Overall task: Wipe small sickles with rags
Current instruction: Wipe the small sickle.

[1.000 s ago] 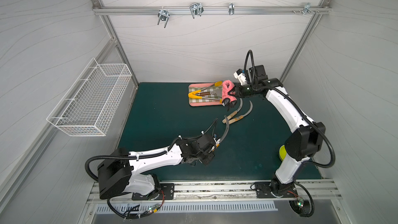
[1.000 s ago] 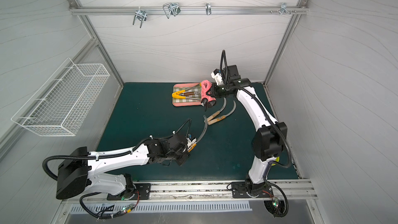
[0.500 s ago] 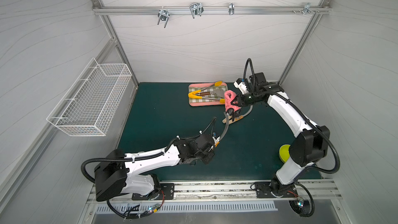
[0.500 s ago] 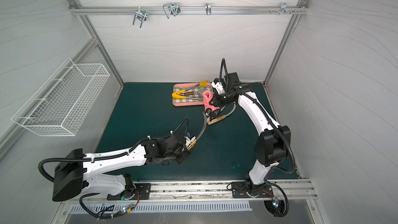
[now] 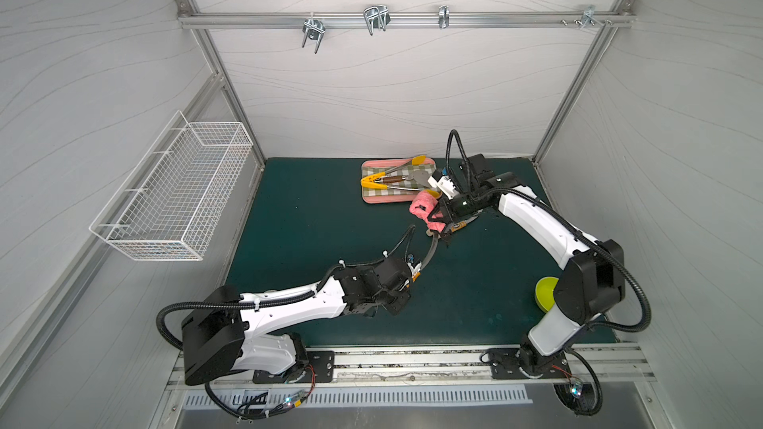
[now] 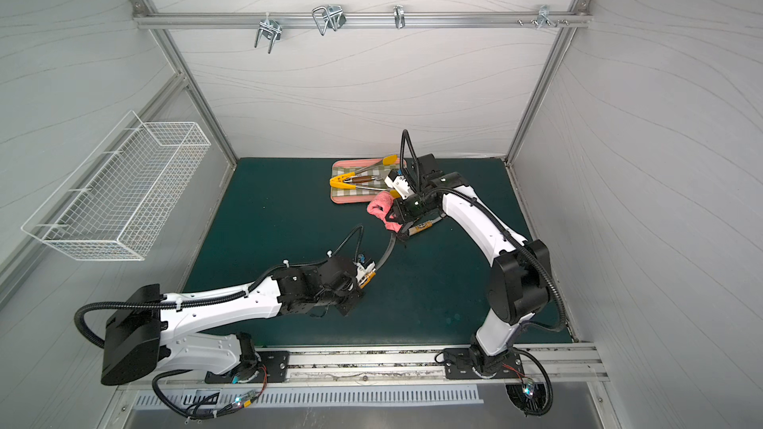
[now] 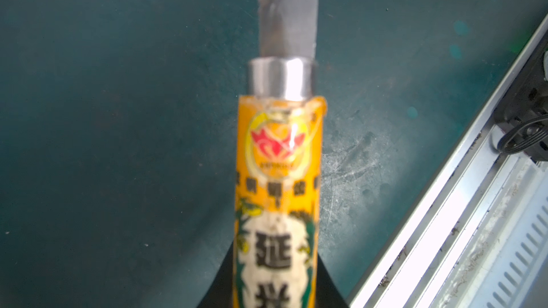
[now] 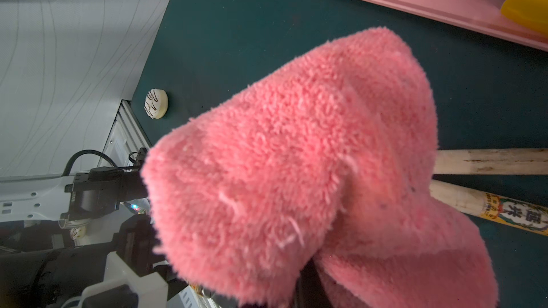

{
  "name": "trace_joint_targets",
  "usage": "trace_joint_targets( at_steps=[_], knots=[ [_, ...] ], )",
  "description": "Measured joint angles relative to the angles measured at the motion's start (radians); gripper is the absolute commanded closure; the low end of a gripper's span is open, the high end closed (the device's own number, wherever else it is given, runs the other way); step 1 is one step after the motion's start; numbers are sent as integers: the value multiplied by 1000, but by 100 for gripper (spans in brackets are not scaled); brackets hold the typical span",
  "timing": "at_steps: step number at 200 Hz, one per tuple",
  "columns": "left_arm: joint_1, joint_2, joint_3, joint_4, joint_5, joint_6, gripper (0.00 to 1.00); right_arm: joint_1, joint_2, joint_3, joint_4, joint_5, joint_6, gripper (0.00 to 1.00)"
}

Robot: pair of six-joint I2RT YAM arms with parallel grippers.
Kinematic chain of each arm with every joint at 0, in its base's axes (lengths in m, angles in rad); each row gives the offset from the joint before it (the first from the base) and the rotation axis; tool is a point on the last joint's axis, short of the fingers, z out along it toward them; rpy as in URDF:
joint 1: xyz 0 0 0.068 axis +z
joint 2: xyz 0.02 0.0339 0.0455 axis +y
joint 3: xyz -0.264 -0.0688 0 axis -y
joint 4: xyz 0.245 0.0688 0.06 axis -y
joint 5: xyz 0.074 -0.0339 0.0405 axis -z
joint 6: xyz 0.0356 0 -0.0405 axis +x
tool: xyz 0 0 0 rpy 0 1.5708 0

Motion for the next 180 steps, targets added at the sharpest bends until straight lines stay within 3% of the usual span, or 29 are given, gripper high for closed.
trace_joint_targets(
  at_steps=[82,180],
  knots=[
    [85,-36,-16,-19,30,1,100,14,-66,-194,167,-80,118,100],
    [129,-31,-17,-60,39,-11,100,127,-83,-356,338,-151,251,100]
  ],
)
